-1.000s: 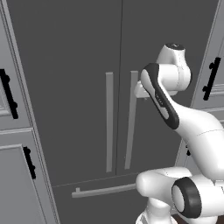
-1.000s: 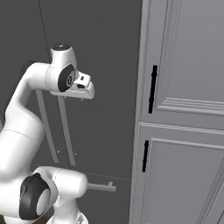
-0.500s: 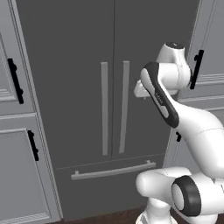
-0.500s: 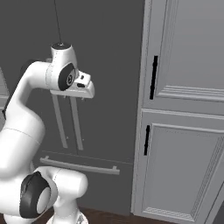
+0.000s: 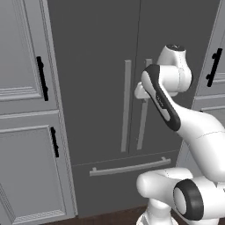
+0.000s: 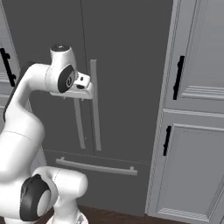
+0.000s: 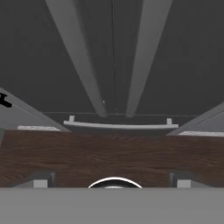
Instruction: Take the strawberry from the fridge and place it on top of the pancake, located on the dining counter.
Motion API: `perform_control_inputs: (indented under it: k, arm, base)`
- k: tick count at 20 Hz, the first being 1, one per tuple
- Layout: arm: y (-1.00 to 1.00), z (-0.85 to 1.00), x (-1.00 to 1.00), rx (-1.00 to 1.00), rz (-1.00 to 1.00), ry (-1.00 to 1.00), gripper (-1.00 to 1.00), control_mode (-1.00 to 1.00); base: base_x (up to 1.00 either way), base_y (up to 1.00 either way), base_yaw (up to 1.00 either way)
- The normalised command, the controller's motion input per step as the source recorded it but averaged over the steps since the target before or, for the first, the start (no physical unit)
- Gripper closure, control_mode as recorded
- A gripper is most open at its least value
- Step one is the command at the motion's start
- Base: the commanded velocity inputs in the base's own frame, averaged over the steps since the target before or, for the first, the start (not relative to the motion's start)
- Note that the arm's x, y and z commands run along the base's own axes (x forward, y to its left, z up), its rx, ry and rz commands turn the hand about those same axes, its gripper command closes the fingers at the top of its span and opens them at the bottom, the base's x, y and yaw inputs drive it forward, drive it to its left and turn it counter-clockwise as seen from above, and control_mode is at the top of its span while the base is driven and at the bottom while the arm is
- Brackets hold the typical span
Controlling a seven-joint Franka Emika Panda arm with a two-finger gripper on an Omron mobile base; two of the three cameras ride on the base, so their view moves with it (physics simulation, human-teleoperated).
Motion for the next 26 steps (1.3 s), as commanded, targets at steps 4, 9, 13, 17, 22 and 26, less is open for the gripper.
perform_control_inputs:
  k: [4, 9, 13, 17, 22, 26]
  arm:
    - [0.00, 0.00, 0.00, 0.00, 0.00, 0.00, -1.00, 1.00]
    - [0.00, 0.00, 0.00, 0.00, 0.00, 0.00, -1.00, 1.00]
    - [0.00, 0.00, 0.00, 0.00, 0.00, 0.00, -1.00, 1.00]
    - [0.00, 0.00, 0.00, 0.00, 0.00, 0.00, -1.00, 1.00]
    - [0.00, 0.00, 0.00, 0.00, 0.00, 0.00, -1.00, 1.00]
    - [0.10, 0.00, 0.49, -0.07, 0.00, -0.28, -1.00, -1.00]
  base:
    - [-0.02, 0.03, 0.00]
    - [-0.27, 0.00, -0.01]
    - [-0.68, 0.00, -0.06]
    - [-0.67, 0.00, -0.07]
    - [-0.34, 0.00, -0.03]
    - [0.00, 0.00, 0.00]
